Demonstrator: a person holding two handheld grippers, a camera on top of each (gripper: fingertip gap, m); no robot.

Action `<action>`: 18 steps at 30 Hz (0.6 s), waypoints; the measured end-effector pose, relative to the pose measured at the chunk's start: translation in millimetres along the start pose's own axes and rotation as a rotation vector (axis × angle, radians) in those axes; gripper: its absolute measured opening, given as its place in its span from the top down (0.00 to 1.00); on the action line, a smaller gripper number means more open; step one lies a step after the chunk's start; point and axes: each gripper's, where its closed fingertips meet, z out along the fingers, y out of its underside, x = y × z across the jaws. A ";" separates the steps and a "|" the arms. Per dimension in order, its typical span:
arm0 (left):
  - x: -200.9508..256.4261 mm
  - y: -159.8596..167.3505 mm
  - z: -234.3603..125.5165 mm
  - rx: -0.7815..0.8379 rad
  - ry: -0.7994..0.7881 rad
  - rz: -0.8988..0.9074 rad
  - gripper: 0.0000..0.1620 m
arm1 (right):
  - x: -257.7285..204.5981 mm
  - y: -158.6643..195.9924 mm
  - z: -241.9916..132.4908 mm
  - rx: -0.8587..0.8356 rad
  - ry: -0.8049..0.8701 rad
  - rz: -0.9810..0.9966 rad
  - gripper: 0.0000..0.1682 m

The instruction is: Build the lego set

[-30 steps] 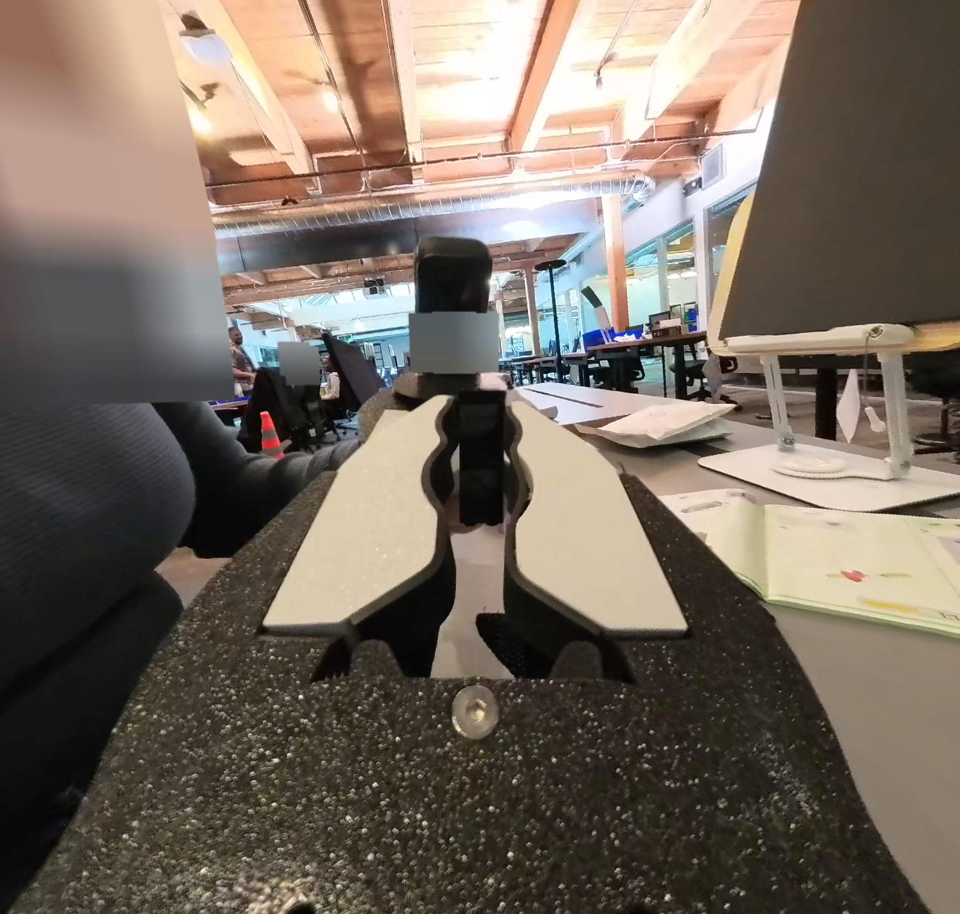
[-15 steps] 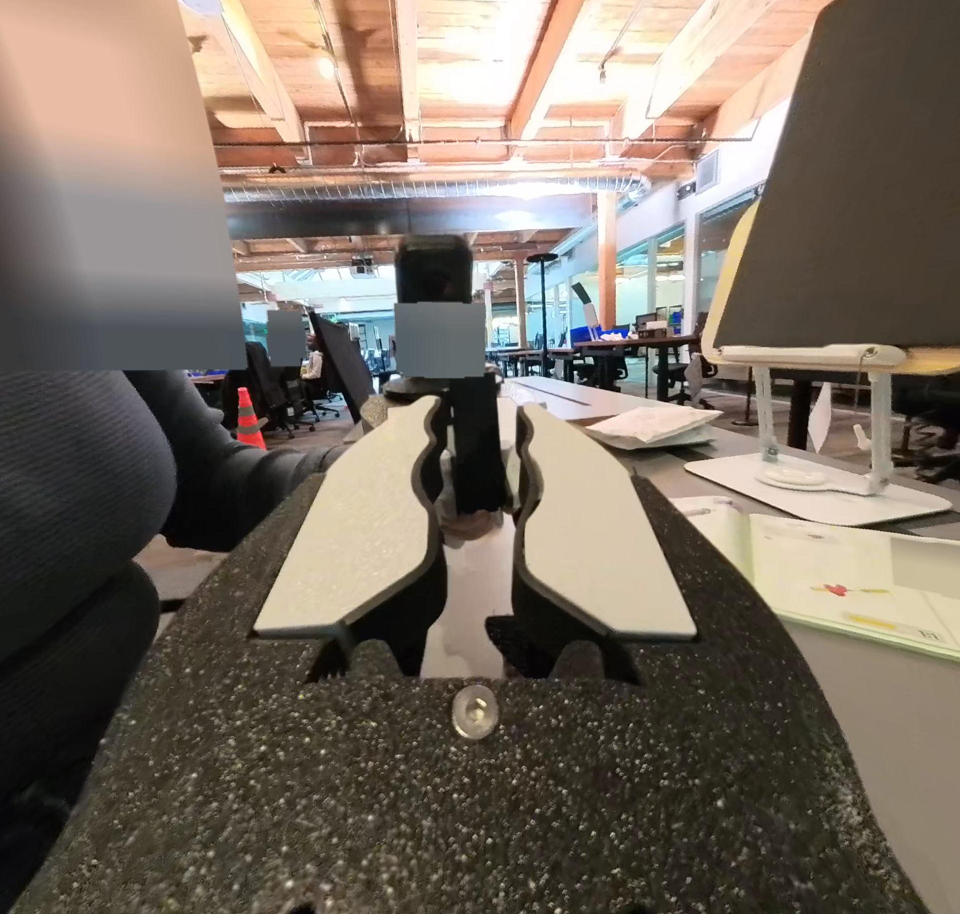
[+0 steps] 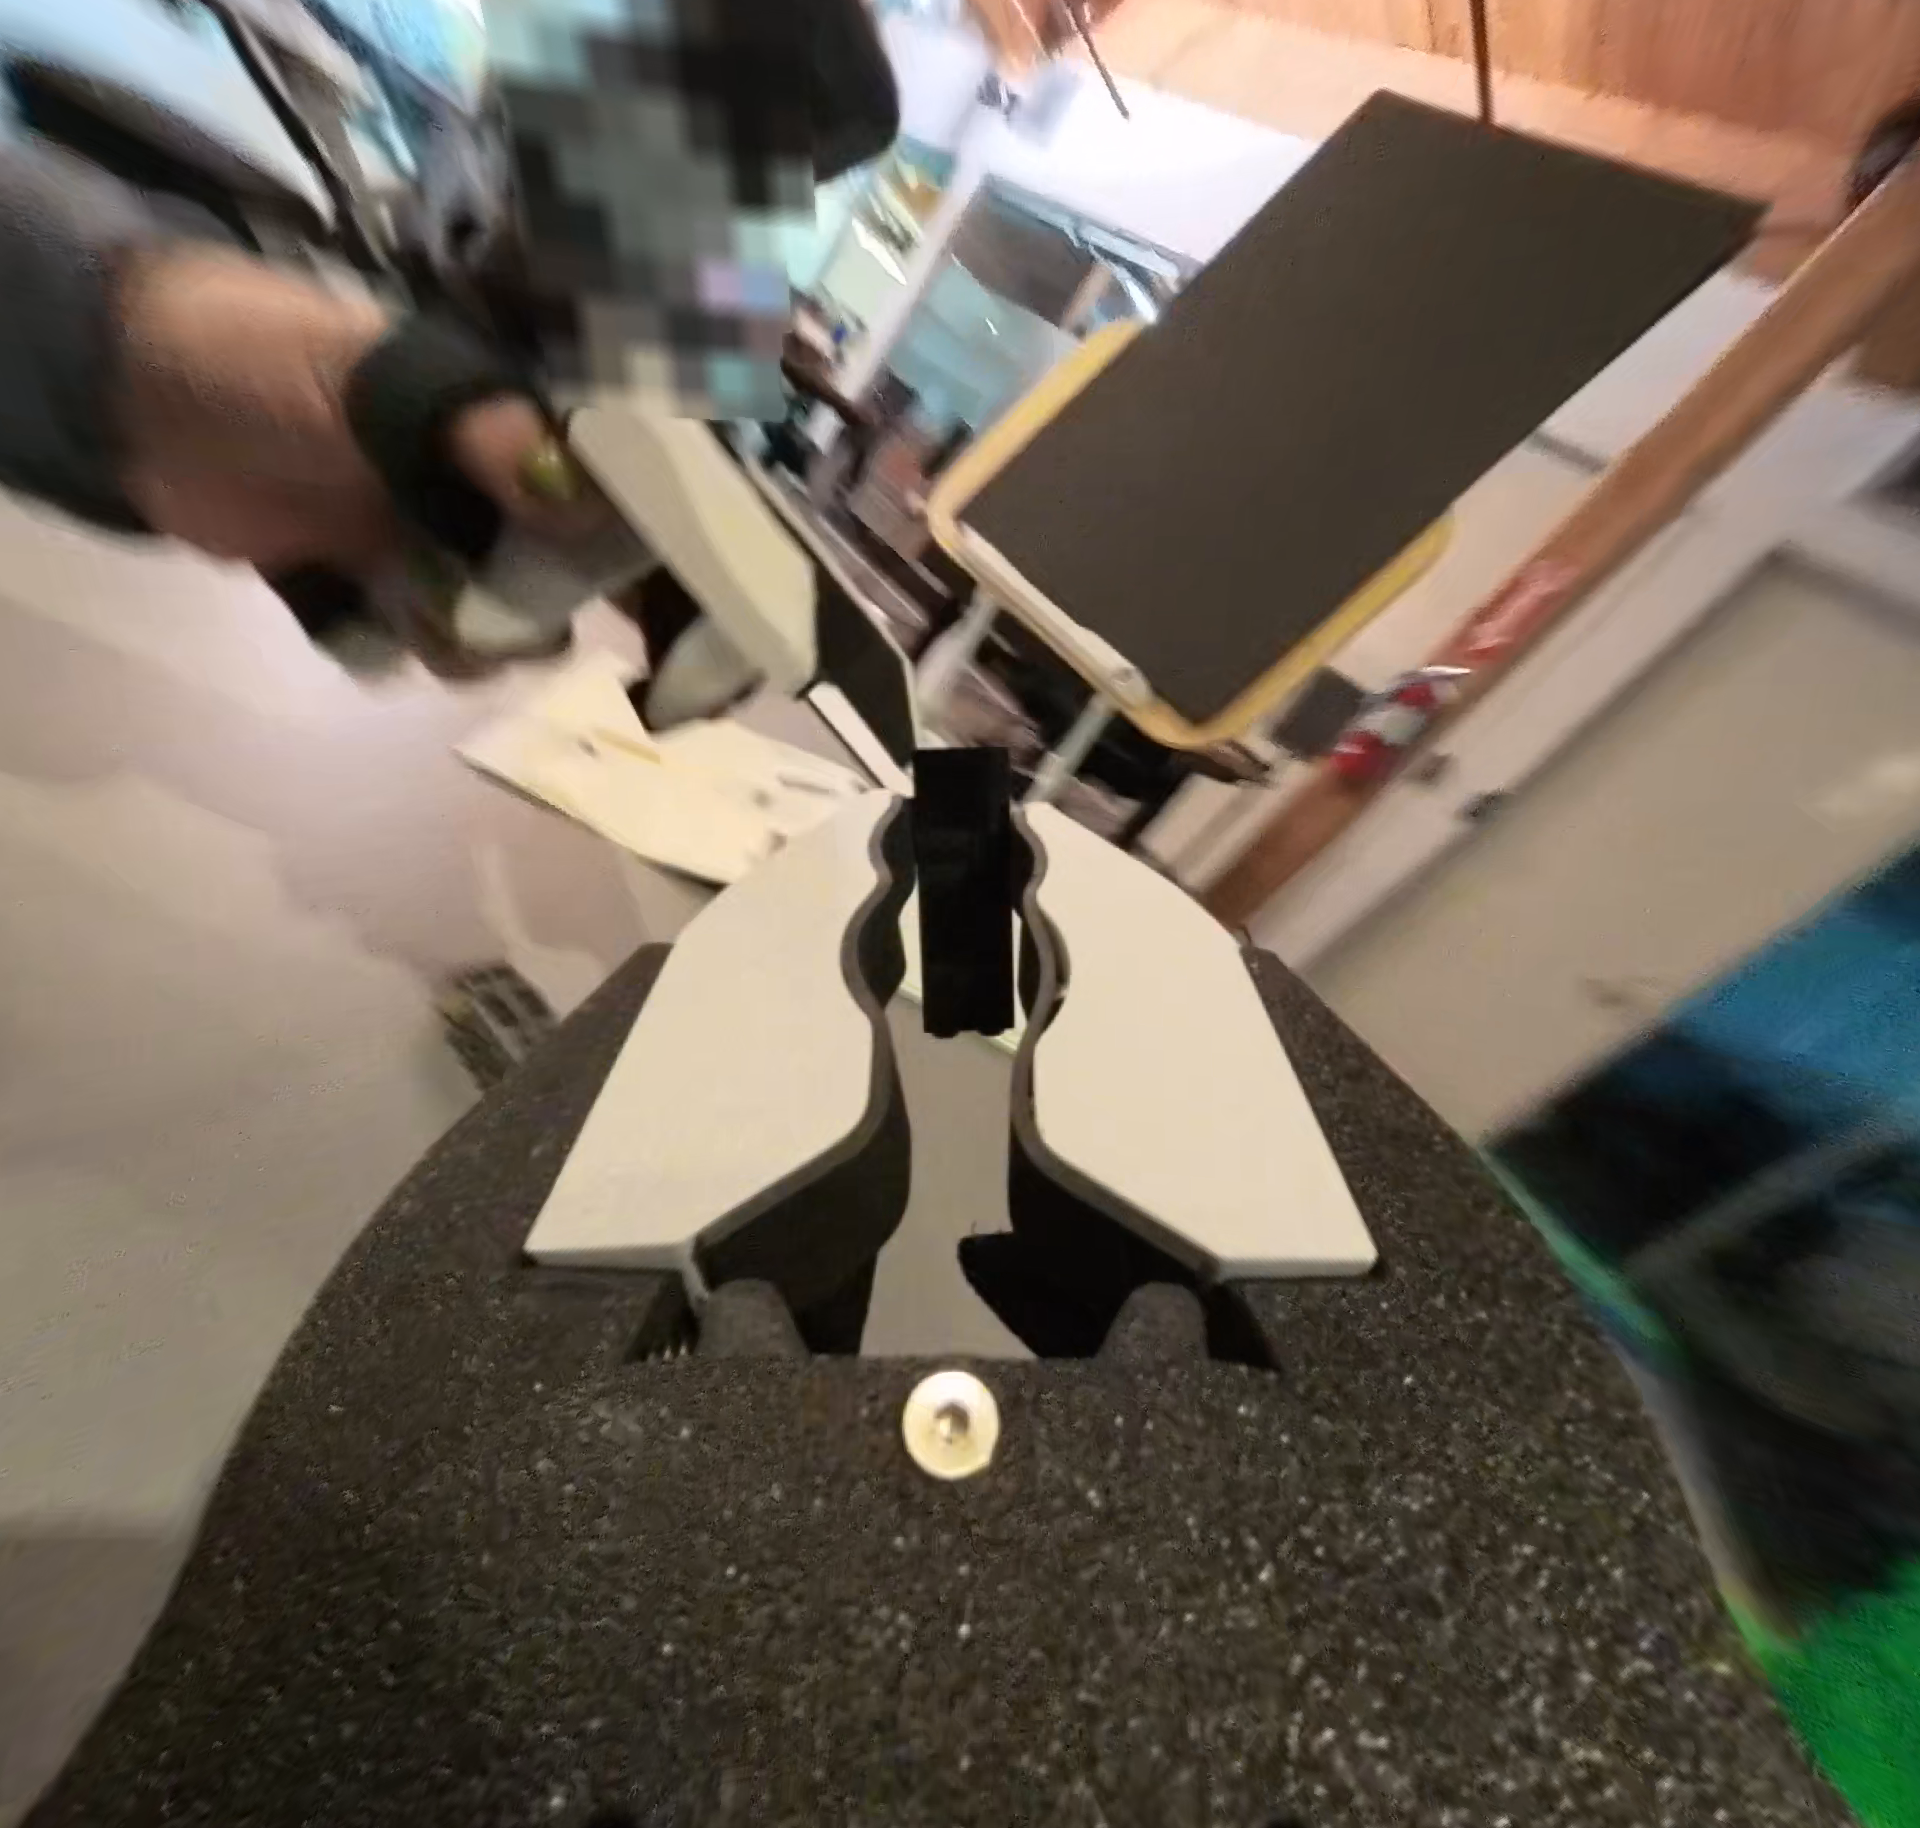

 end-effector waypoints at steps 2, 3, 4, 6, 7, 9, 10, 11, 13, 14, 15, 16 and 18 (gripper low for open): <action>-2.3 2.5 2.0 -0.042 -0.035 0.000 0.76 | -3.9 7.0 3.7 -0.088 0.054 -0.195 0.90; -2.3 3.2 3.5 -0.056 -0.048 0.009 0.76 | -7.1 9.8 6.0 -0.120 0.067 -0.275 0.90; -2.9 3.4 4.8 -0.065 -0.065 0.022 0.78 | -9.3 12.2 8.0 -0.149 0.083 -0.346 0.90; -5.0 5.2 6.9 -0.090 -0.102 0.057 0.81 | -11.5 15.2 10.2 -0.189 0.111 -0.455 0.90; -6.8 7.9 7.6 -0.113 -0.121 0.074 0.83 | -12.5 15.4 10.7 -0.196 0.117 -0.488 0.90; -8.6 14.6 9.4 -0.165 -0.141 0.099 0.83 | -12.9 14.0 10.5 -0.191 0.127 -0.507 0.90; -8.3 16.2 10.6 -0.176 -0.143 0.104 0.84 | -12.9 12.9 10.3 -0.187 0.131 -0.512 0.90; -7.2 16.3 11.8 -0.175 -0.140 0.107 0.85 | -13.2 12.4 10.2 -0.184 0.132 -0.517 0.90; -5.7 15.0 13.2 -0.167 -0.135 0.107 0.89 | -13.5 11.4 10.2 -0.183 0.138 -0.535 0.90; -6.0 15.0 13.5 -0.169 -0.137 0.112 0.94 | -13.9 10.8 10.2 -0.182 0.141 -0.549 0.90; -6.3 15.5 13.7 -0.175 -0.138 0.118 0.95 | -14.5 11.0 10.5 -0.185 0.141 -0.560 0.90; -6.9 16.3 13.8 -0.183 -0.142 0.121 0.95 | -14.4 12.2 11.1 -0.191 0.144 -0.564 0.90; -8.0 15.2 13.4 -0.183 -0.150 0.119 0.95 | -13.3 11.4 12.1 -0.174 0.165 -0.559 0.90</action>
